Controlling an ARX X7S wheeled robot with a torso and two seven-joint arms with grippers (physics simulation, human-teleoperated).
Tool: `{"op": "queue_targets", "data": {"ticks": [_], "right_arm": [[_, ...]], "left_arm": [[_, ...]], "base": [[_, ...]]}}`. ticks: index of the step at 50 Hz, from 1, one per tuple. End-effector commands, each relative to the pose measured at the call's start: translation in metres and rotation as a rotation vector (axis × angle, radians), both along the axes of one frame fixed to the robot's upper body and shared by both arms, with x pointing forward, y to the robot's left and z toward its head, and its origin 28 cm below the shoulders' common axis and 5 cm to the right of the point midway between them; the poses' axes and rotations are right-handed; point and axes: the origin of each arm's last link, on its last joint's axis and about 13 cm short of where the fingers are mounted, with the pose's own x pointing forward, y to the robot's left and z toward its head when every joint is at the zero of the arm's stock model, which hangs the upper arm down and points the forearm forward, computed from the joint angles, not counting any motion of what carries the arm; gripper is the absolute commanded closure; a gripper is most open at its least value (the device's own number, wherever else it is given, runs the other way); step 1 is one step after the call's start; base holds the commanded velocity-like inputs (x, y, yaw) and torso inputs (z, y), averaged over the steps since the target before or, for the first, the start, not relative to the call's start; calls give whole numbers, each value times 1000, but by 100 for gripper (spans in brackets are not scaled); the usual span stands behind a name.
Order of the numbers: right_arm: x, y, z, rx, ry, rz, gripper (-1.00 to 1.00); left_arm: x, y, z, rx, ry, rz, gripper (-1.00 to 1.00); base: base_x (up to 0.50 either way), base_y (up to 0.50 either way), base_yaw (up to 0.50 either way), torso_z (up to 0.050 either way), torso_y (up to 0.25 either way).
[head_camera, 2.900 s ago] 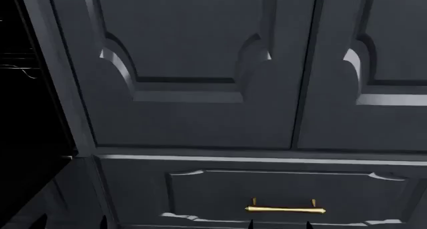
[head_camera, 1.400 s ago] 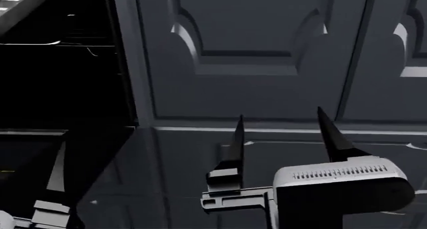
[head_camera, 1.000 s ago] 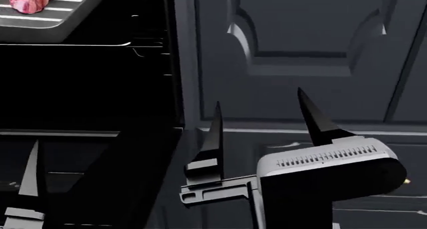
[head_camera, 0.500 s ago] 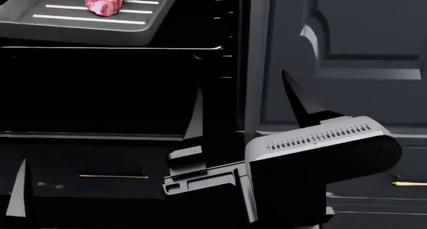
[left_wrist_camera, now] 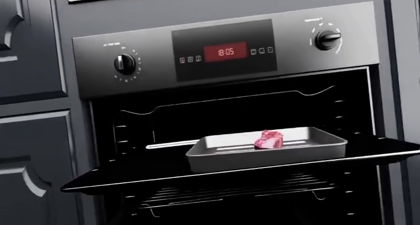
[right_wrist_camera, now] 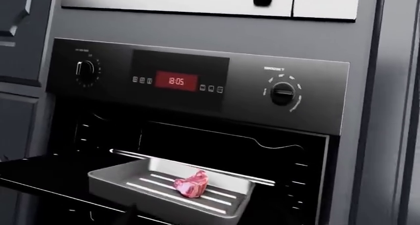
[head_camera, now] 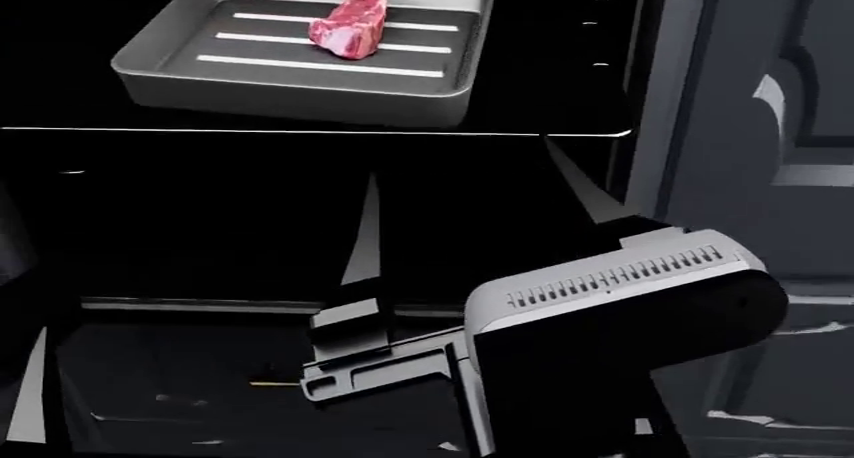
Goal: Pick the steak from the top rack in the oven and place it on the plate on the counter.
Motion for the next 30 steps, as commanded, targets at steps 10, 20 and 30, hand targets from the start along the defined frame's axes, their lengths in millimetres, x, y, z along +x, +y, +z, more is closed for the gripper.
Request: {"op": "queue_targets", "data": {"ticks": [10,20,30], "right_arm": [[-8,-1,-1,11,-20,-10,-100],[-14,-1,2,17,-45,-11,-100],[-15,0,5,25,-57,-12,-100]], "left_arm": [[-2,1,-2,-6,-23,-20,-100],[-1,0,-2,1,-27,-15,-100],[-3,0,-2,-14,-32,-50,-100]], "base": [[413,342,0,0,0],[48,500,0,0,2],[0,15,0,30,9]]}}
